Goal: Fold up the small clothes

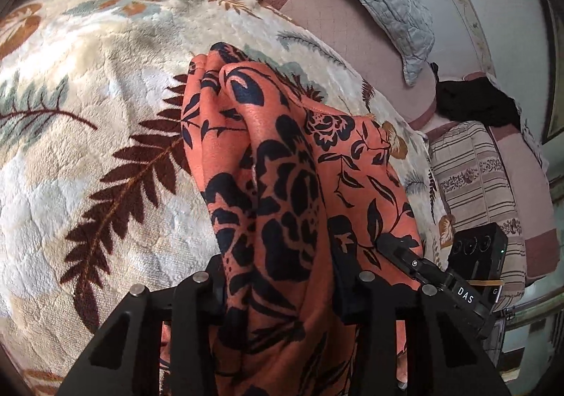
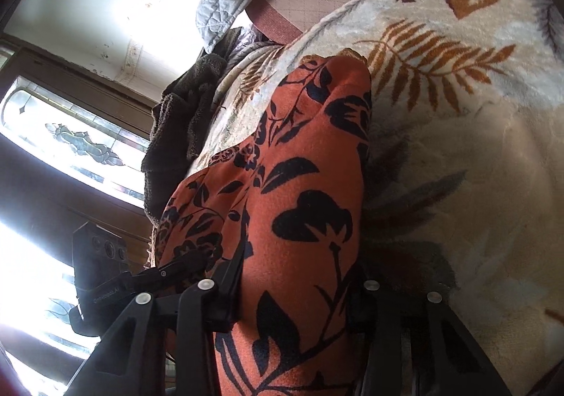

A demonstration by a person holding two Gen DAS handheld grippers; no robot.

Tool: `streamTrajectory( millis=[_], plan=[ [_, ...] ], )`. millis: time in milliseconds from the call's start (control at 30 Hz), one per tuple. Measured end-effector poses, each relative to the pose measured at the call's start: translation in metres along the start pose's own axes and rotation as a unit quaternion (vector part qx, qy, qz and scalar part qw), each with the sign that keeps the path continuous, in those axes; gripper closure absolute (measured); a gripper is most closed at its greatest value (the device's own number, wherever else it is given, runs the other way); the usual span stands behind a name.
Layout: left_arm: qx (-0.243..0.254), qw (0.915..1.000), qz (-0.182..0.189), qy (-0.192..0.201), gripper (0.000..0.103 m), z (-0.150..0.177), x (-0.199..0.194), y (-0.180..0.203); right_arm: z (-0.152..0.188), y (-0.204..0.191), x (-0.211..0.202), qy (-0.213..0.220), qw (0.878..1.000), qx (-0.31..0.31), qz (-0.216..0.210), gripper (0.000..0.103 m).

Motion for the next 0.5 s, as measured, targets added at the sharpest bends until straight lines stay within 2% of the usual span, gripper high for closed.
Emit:
streamTrajectory(
  millis=[167, 300, 400, 500],
  plan=[
    [0.03, 0.9995, 0.006, 0.006, 0.062, 0.005, 0.009, 0.036, -0.016, 0.004, -0.039, 0.062, 0.997, -0.035, 0.009, 0.06],
    [0.046, 0.9988, 0.015, 0.014, 0.062, 0.003, 0.026, 0.072, -0.031, 0.031, -0.07, 0.096, 0.995, -0.022, 0.009, 0.06],
    [0.06, 0.9981, 0.006, 0.008, 0.062, 0.005, 0.052, 0.097, -0.042, 0.056, -0.091, 0.118, 0.993, -0.015, 0.024, 0.061],
    [0.079, 0.9968, -0.012, -0.005, 0.062, 0.008, 0.082, 0.112, -0.055, 0.085, -0.103, 0.127, 0.991, 0.019, 0.029, 0.06]
  ],
)
Point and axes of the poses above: each gripper's, at about its wrist camera, not at the fingertips, and x roughly the way its jaws point, y to its right, z to its underside, the point moved 9 cm from there along x, roughly the way its jaws point, and after that the axes turned 13 degrees about z, right-handed, at the moved point
